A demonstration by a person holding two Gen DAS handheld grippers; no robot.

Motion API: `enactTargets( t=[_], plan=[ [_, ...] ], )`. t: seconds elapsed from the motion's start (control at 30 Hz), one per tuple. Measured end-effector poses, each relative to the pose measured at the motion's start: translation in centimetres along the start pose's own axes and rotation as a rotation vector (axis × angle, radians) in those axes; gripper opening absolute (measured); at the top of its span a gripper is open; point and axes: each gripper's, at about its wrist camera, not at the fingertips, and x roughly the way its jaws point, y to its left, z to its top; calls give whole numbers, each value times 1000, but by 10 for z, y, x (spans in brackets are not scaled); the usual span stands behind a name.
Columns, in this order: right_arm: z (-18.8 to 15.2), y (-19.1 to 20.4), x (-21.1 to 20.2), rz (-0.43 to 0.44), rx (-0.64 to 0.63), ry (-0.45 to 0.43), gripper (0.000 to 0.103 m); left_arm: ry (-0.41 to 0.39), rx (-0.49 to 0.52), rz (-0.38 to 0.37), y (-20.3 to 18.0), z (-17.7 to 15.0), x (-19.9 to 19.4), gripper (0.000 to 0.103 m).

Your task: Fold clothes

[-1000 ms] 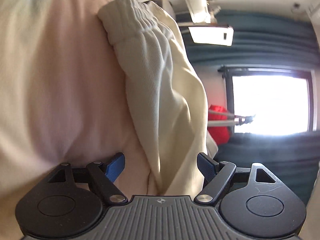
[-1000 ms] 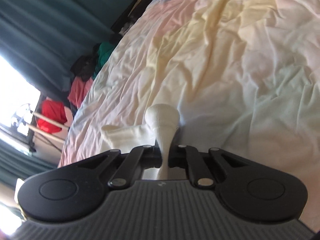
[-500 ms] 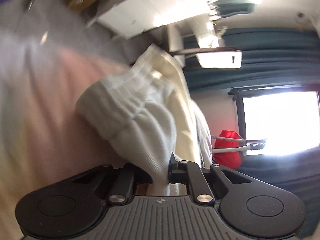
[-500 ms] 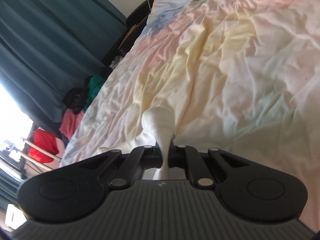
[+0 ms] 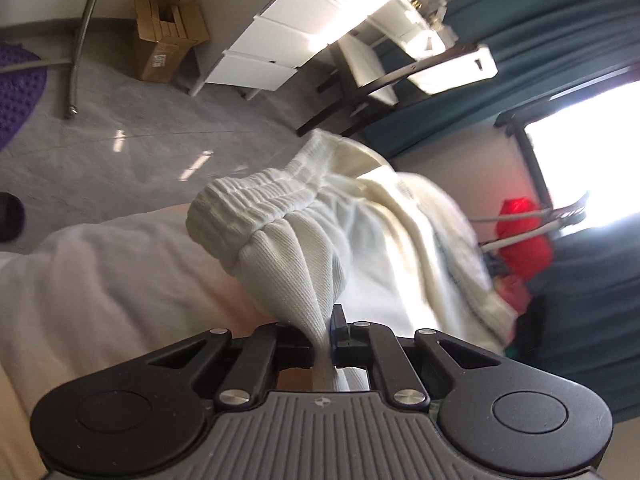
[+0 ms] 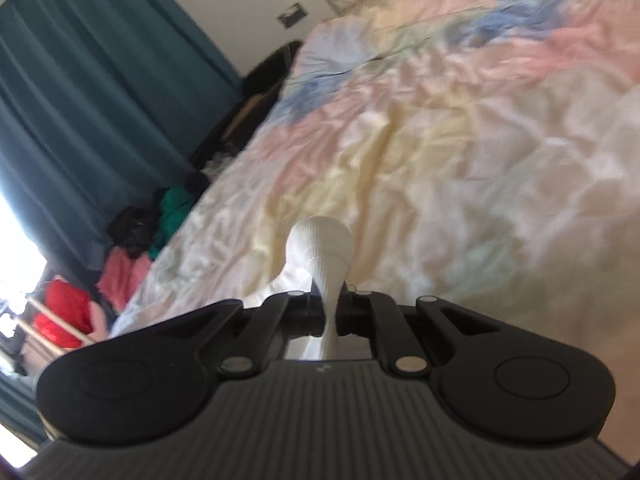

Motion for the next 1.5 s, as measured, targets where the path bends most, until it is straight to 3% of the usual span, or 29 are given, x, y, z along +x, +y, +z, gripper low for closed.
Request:
enactTargets(
  t=[0.1,0.23,0.43,0.6,0.63,0.67,0.73,0.8,0.93,1.1,1.27,1.5],
  plan=[
    [-5,-15,6,-109,23,88,6,-4,41,58,9,-8,20,8],
    [-12,-29,12,-156,54,147,6,-12,106,118,15,-17,39,13],
    [-17,-18,7,-172,-16,128,10,-30,285,156,-11,-28,26,22],
    [-14,-2,-2,-159,-83,91,11,-69,454,173,-34,-46,3,67],
    [-14,3,-6,-154,-110,67,13,-91,487,175,-40,-51,-3,71],
    [-14,9,-11,-149,-139,38,19,-124,526,172,-45,-57,-11,79],
    [-14,20,-22,-136,-183,-23,61,-195,598,168,-60,-72,-24,85],
    [-13,30,-39,-97,-190,-89,77,-243,661,152,-75,-88,-31,87],
    [-13,51,-72,35,-257,-152,77,-294,768,82,-109,-128,-31,89],
    [-37,78,-103,222,-440,-71,77,-312,906,11,-153,-192,-9,89],
    [-60,93,-124,364,-497,24,76,-267,1036,-49,-194,-256,35,89],
    [-73,102,-128,399,-479,54,76,-221,1298,-90,-265,-332,124,89]
  ],
)
